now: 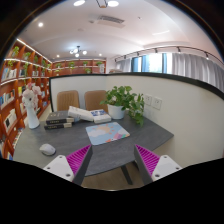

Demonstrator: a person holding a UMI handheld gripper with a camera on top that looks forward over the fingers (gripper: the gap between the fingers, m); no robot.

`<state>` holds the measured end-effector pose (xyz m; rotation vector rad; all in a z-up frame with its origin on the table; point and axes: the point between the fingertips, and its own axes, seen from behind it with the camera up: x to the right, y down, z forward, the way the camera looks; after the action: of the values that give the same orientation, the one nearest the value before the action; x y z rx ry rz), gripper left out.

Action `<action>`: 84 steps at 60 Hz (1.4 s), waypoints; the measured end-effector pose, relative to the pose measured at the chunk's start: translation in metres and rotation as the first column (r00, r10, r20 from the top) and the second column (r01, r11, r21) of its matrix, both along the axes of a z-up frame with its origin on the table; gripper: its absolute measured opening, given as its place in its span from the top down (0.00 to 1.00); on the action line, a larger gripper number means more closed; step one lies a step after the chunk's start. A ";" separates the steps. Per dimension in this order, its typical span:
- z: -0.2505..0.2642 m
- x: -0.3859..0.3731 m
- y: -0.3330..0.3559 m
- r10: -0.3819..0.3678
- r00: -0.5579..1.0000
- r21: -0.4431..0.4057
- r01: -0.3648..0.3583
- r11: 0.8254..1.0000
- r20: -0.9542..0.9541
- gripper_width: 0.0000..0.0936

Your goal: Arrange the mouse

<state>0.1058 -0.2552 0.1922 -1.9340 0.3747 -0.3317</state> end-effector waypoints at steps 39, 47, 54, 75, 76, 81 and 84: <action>-0.161 -0.216 0.050 0.455 0.875 -0.223 -0.482 0.847 -0.166 0.10; -0.175 -0.246 0.096 0.470 0.866 -0.241 -0.499 0.833 -0.170 0.09; -0.184 -0.259 0.135 0.467 0.870 -0.272 -0.494 0.826 -0.159 0.09; -0.201 -0.267 0.231 0.408 0.900 -0.322 -0.435 0.841 -0.151 0.09; -0.202 -0.266 0.234 0.407 0.901 -0.324 -0.434 0.841 -0.151 0.09; -0.202 -0.263 0.257 0.395 0.907 -0.326 -0.421 0.846 -0.145 0.09; -0.199 -0.262 0.271 0.387 0.911 -0.323 -0.411 0.852 -0.139 0.09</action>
<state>-0.1559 0.0155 -0.0068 -2.3138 -0.0585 -0.0544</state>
